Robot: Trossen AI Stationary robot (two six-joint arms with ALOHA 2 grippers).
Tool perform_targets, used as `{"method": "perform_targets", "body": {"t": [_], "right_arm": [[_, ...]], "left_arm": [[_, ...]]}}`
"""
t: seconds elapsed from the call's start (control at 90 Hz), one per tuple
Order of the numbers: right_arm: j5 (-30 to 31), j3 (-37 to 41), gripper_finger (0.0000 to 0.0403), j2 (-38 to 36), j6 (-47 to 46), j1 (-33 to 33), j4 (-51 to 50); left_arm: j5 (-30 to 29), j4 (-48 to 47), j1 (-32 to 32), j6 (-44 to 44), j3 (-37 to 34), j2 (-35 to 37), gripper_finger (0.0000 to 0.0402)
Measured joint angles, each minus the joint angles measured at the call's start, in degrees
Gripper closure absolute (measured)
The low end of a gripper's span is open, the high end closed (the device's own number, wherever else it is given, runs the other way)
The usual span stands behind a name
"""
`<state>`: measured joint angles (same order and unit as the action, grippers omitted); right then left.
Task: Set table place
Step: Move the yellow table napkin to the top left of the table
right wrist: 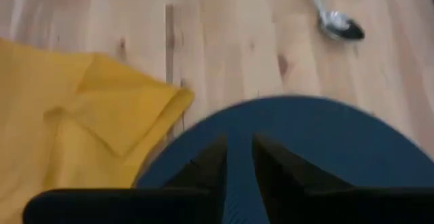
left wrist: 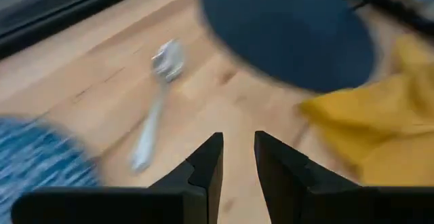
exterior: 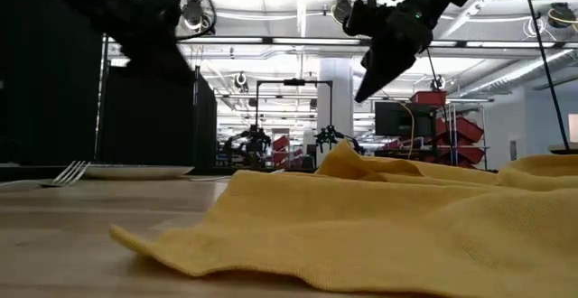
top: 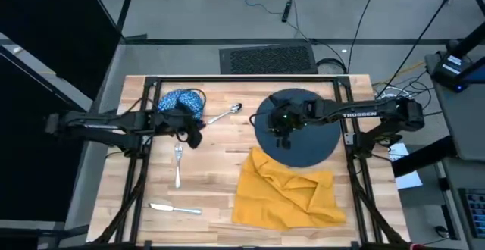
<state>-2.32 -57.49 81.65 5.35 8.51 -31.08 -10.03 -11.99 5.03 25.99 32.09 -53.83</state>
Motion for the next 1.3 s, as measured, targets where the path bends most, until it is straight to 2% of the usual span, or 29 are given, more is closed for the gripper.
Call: {"method": "perform_targets", "body": {"t": [0.122,0.267,0.378,0.511,0.811,0.911,1.167,1.3], "right_arm": [[-5.1,0.0,0.0339,-0.1,-1.4,-0.5,-2.4],[-5.5,0.0,0.0339,-0.2,-3.1,-2.4,-4.0],[-5.1,0.0,0.0339,-0.2,-3.2,-3.8,-3.4],[-4.8,0.0,0.0339,-1.7,-4.8,-5.0,-2.1],[6.3,0.0,0.0339,-12.0,-10.4,-8.7,-4.7],[7.9,1.3,0.0339,-15.8,-12.5,-10.6,-4.8],[13.1,6.9,0.0339,-24.6,-17.5,-15.3,-2.7],[14.5,9.9,0.0339,-27.5,-18.8,-16.6,-0.8]], "left_arm": [[5.8,8.8,-1.8,-2.7,-0.1,-5.0,0.0332],[12.7,19.9,-4.7,-4.3,-0.1,-13.3,0.0332],[13.4,27.5,-6.9,-5.4,0.1,-20.7,0.0332],[13.4,31.8,-9.3,-8.6,2.8,-28.4,0.0332],[14.4,32.0,-11.9,-15.0,12.5,-41.1,0.0332],[14.5,32.1,-11.9,-16.5,14.7,-43.9,0.0332],[14.5,32.0,-11.9,-20.4,15.9,-47.2,0.0332],[14.5,28.3,-11.9,-20.8,15.9,-47.4,0.0332]]}}
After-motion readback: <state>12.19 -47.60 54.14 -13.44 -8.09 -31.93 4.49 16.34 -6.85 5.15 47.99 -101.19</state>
